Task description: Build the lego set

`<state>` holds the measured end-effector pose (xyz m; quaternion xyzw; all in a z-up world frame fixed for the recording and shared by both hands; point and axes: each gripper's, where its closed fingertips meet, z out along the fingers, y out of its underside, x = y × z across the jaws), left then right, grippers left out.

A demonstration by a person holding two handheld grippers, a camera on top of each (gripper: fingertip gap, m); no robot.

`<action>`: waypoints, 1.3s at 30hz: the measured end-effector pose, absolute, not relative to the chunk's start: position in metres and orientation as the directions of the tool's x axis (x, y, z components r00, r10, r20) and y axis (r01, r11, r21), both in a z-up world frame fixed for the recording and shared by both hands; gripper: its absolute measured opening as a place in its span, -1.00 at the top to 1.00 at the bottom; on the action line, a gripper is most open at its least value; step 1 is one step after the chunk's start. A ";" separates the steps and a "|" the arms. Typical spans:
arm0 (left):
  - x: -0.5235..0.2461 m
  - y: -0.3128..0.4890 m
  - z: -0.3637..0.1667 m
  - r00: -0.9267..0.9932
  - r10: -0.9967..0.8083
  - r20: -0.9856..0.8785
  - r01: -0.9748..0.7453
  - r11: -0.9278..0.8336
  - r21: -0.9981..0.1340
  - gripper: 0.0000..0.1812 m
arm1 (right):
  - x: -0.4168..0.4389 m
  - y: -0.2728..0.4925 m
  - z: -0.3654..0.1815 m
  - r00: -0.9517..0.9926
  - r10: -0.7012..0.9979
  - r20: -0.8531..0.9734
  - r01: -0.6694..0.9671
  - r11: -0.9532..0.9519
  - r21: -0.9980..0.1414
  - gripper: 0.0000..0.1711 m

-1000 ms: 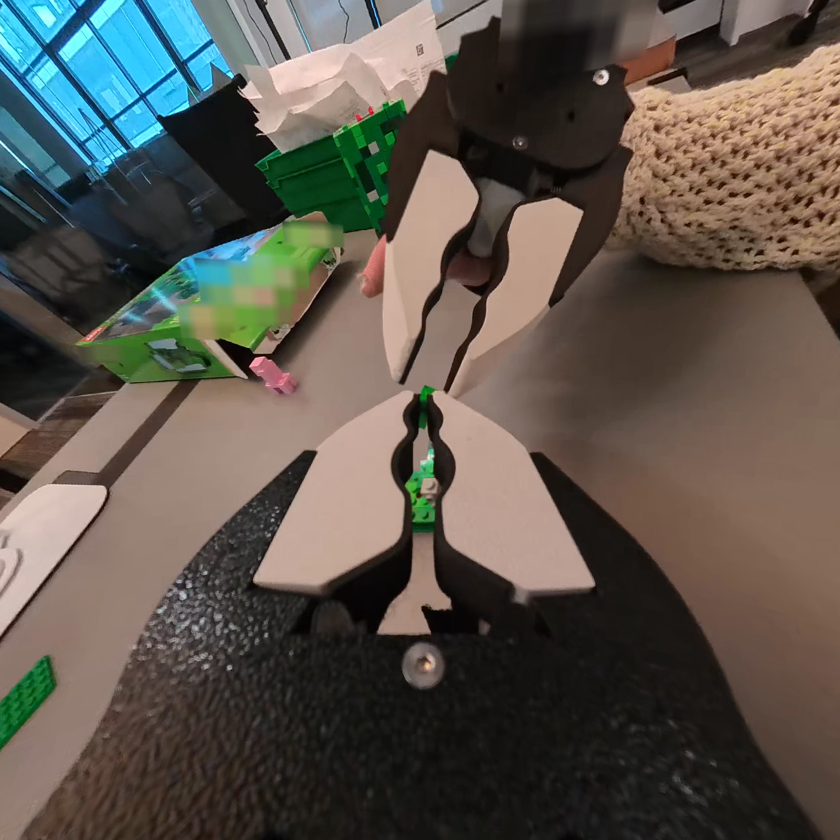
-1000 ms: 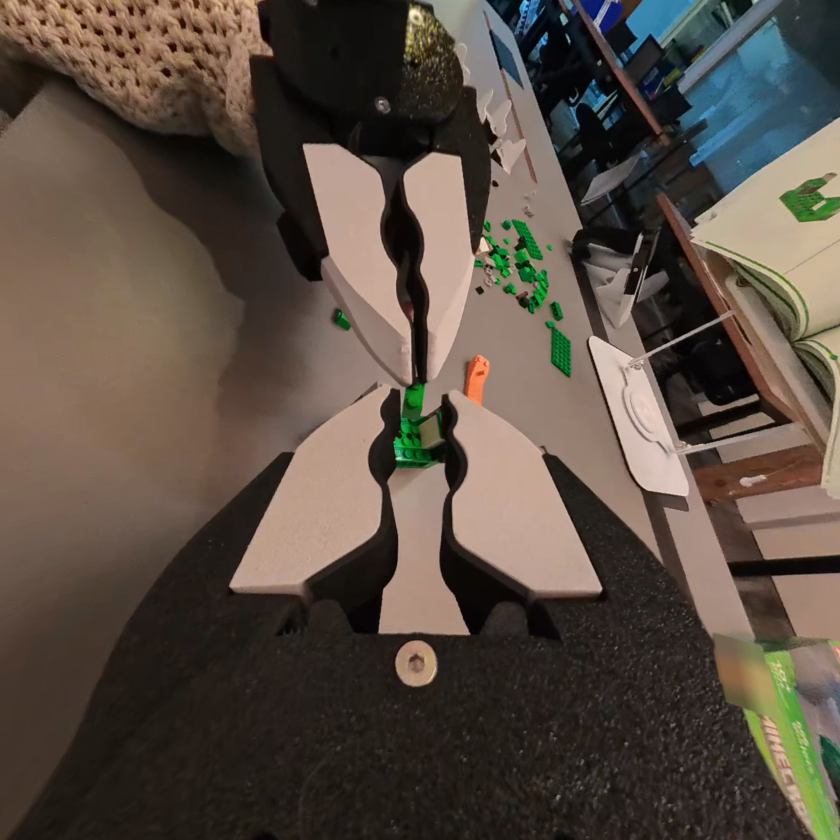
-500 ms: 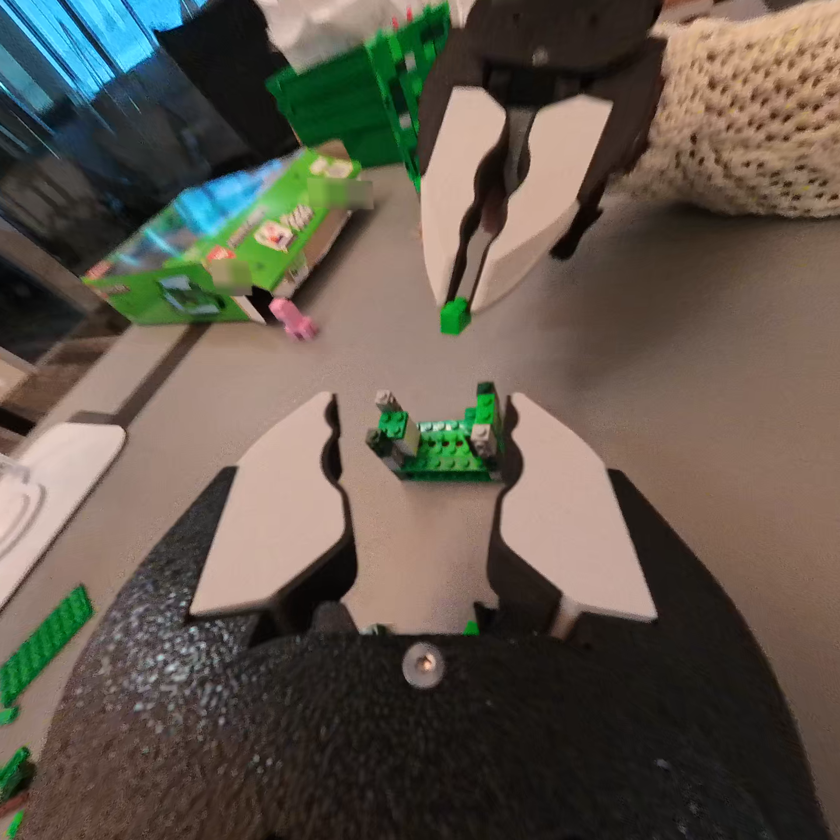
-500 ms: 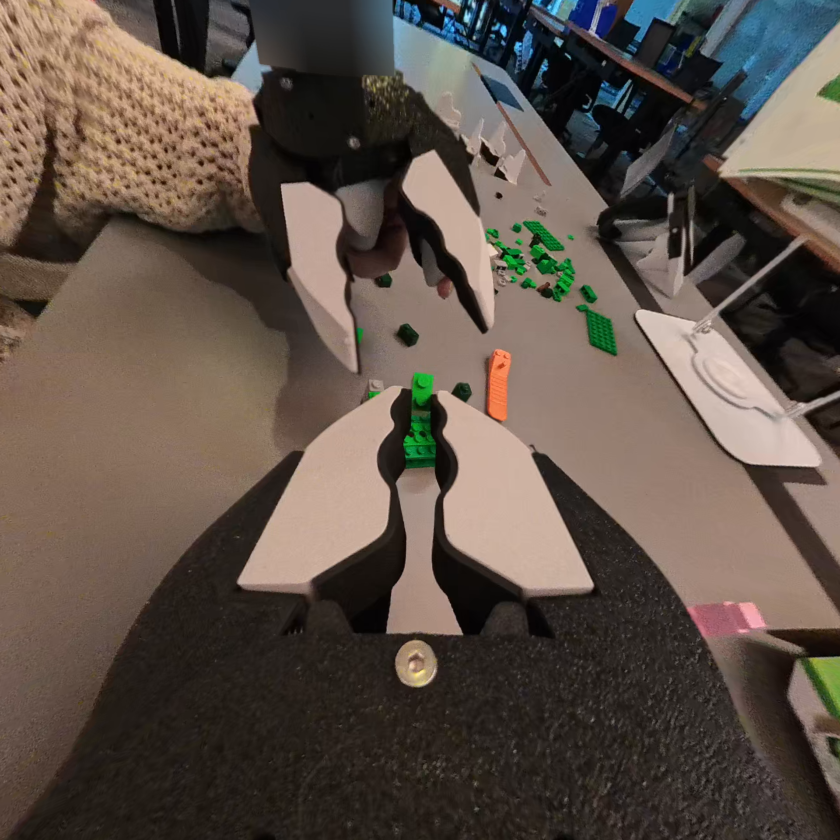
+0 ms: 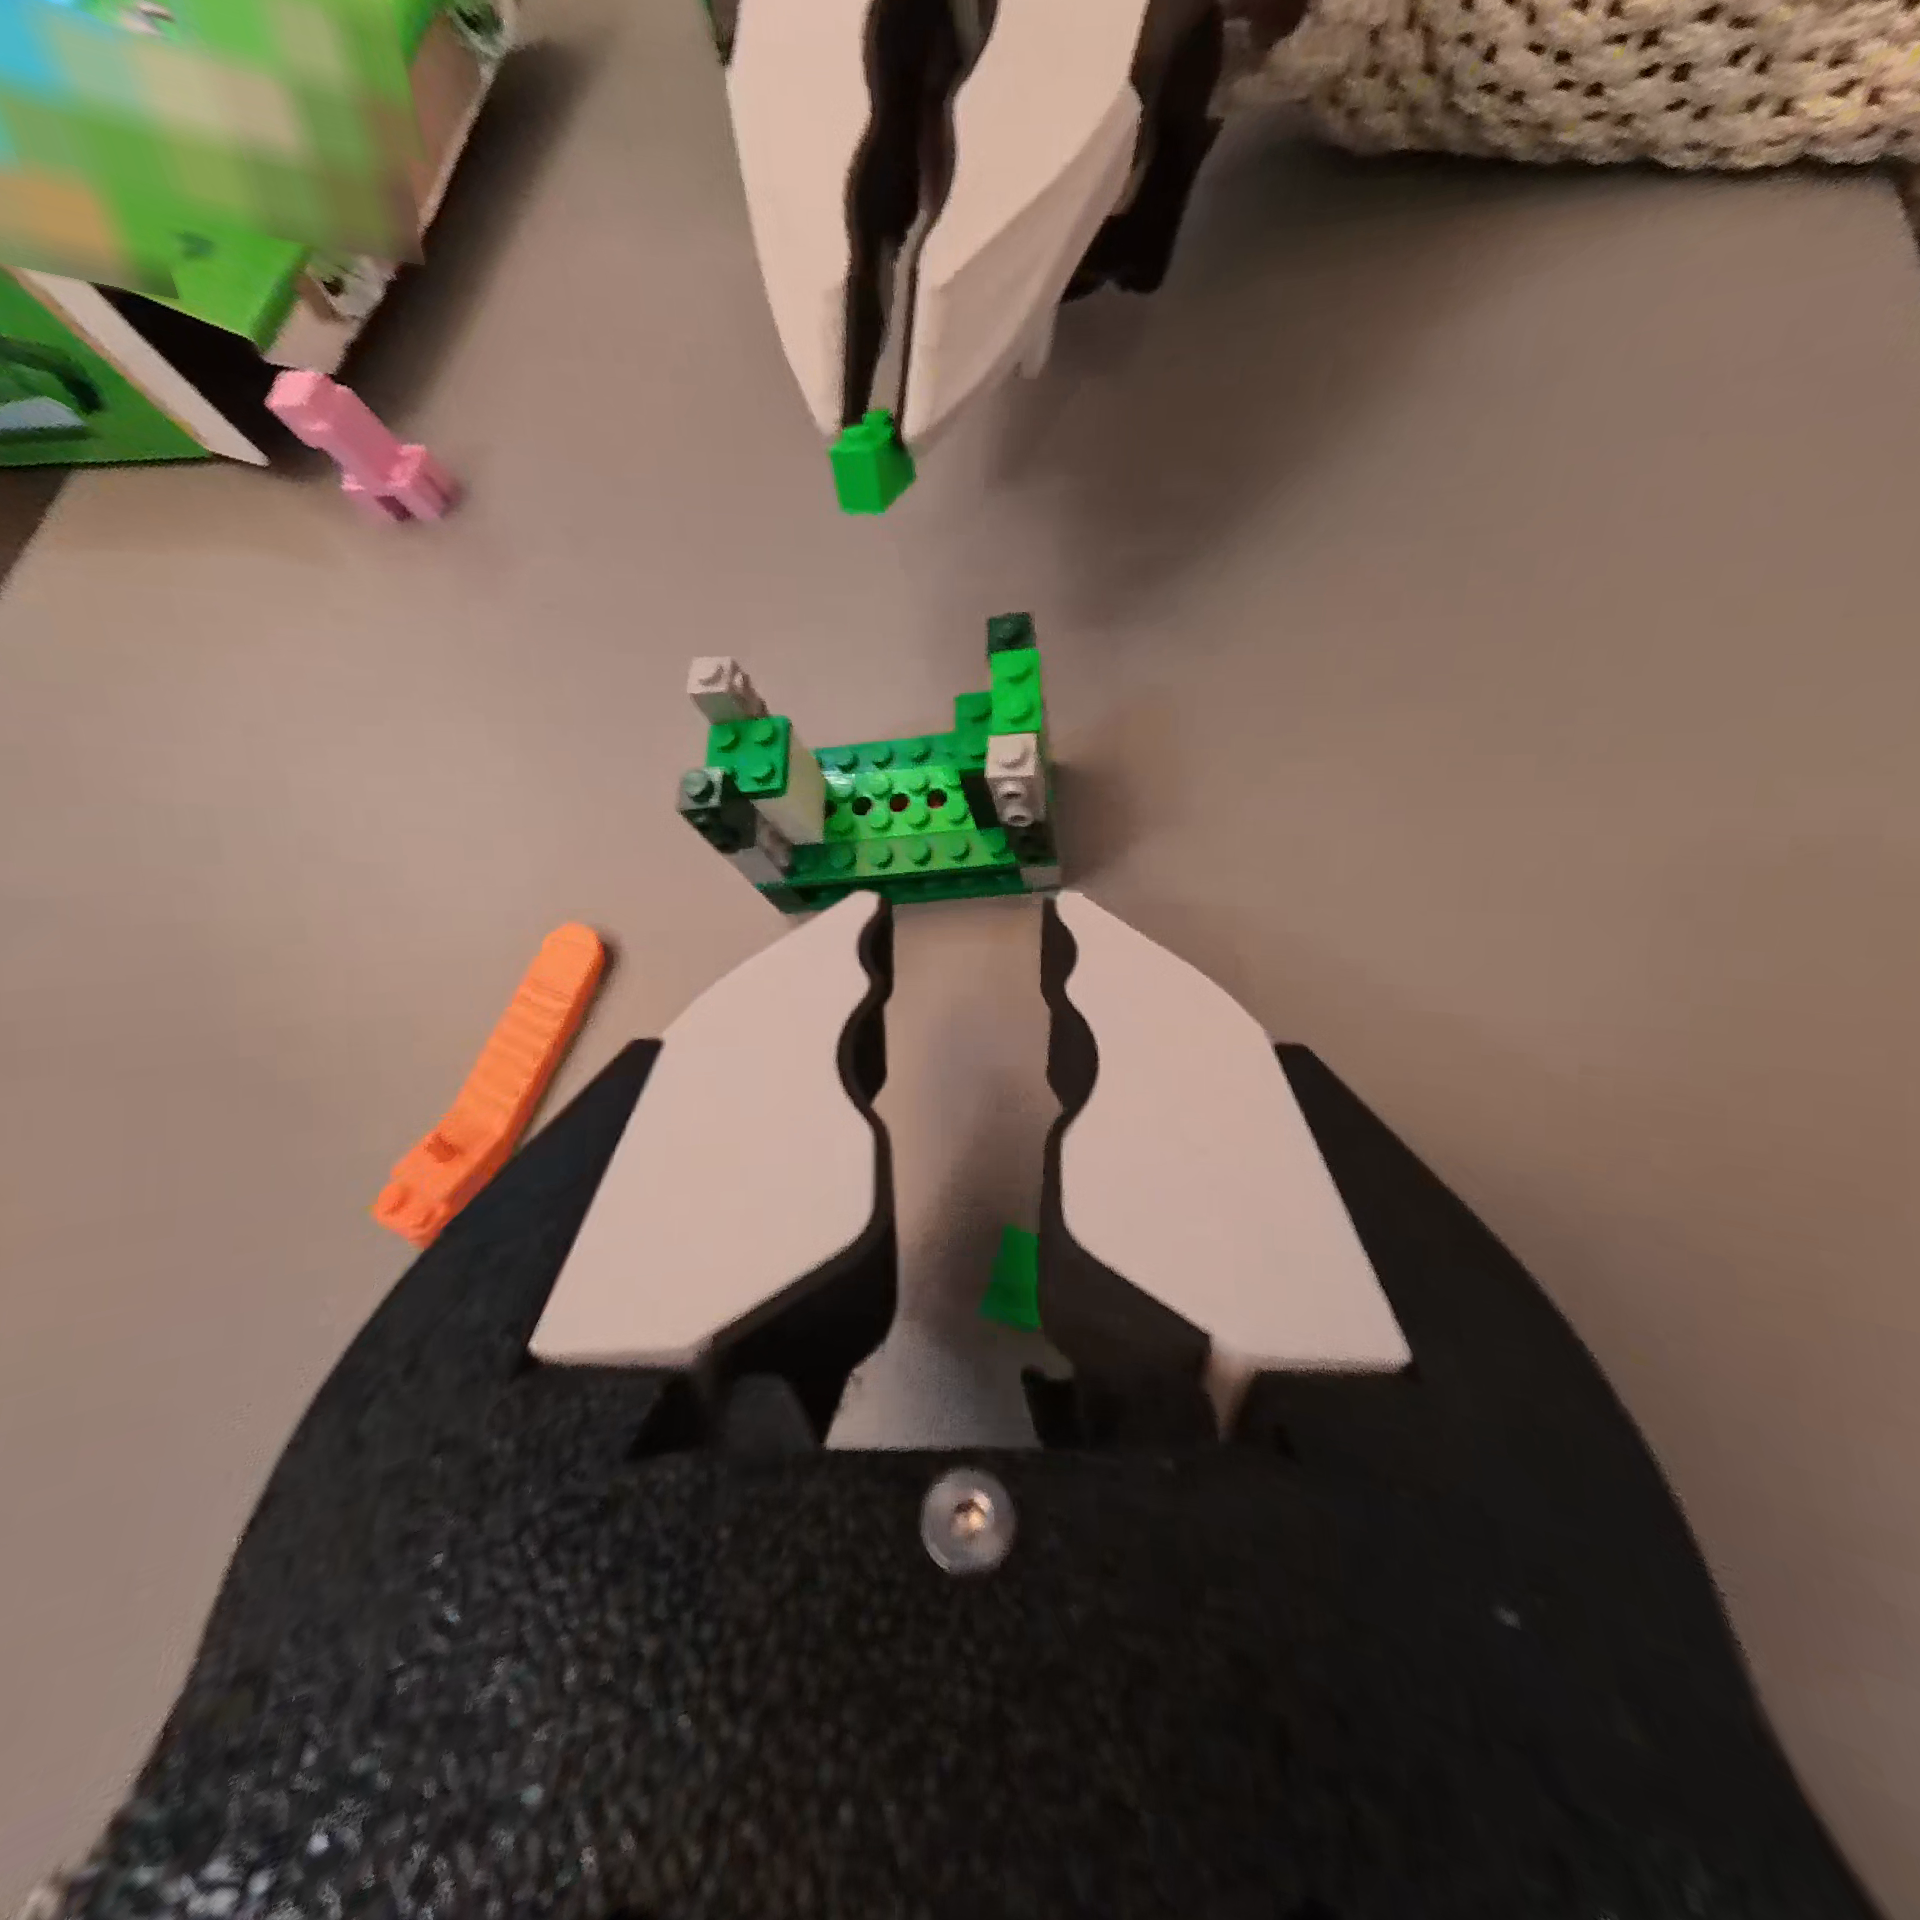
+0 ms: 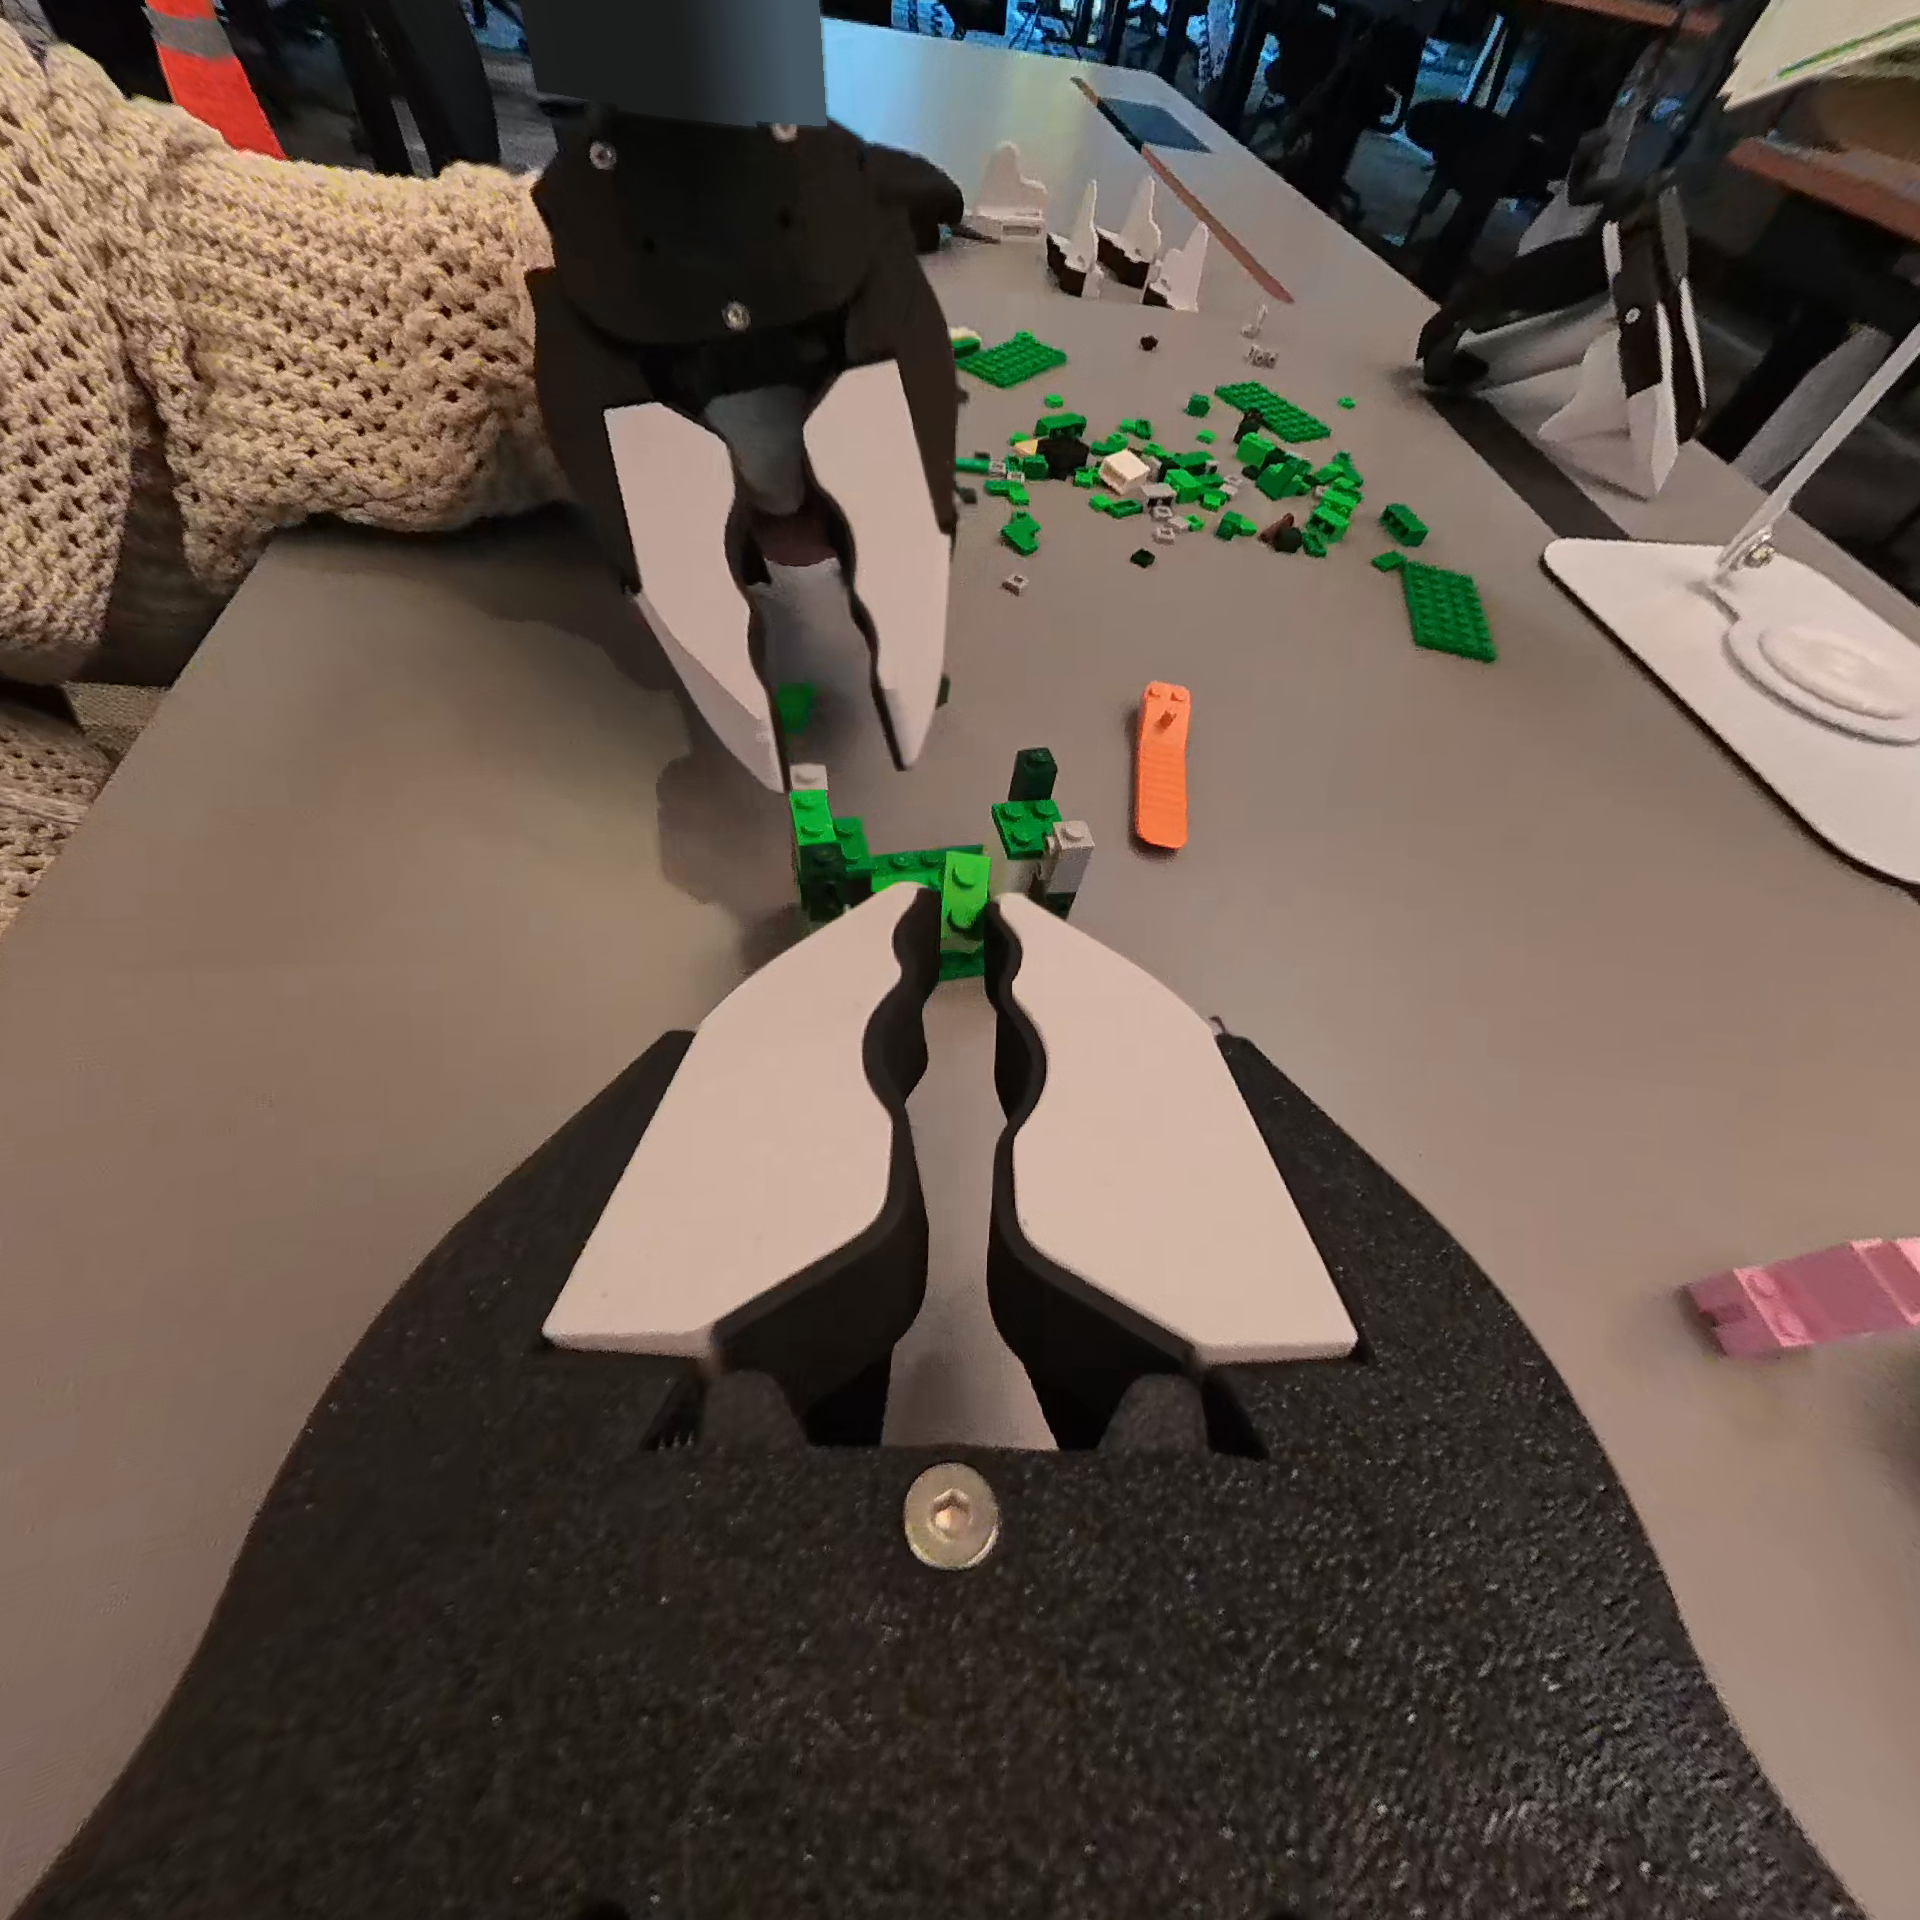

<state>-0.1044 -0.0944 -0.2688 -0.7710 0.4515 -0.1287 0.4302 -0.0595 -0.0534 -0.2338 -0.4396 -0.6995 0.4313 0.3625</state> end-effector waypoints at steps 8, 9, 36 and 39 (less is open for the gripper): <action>-0.096 -0.096 -0.280 0.538 -0.821 -0.193 -0.608 -0.219 -0.763 0.67 | -0.058 -0.046 -0.240 -0.333 0.937 0.102 0.326 0.216 -0.920 0.91; -0.095 -0.094 -0.278 0.547 -0.813 -0.199 -0.598 -0.214 -0.772 0.63 | -0.058 -0.044 -0.240 -0.327 0.940 0.099 0.326 0.211 -0.922 0.91; -0.112 -0.078 -0.267 0.104 -0.936 -0.338 -0.968 -0.173 0.181 0.81 | -0.047 -0.016 -0.225 -0.266 0.964 -0.025 0.239 0.041 -0.970 0.91; -0.117 -0.078 -0.274 0.053 -0.961 -0.270 -0.920 -0.152 0.360 0.81 | -0.045 -0.013 -0.221 -0.253 0.967 -0.023 0.221 0.035 -0.975 0.91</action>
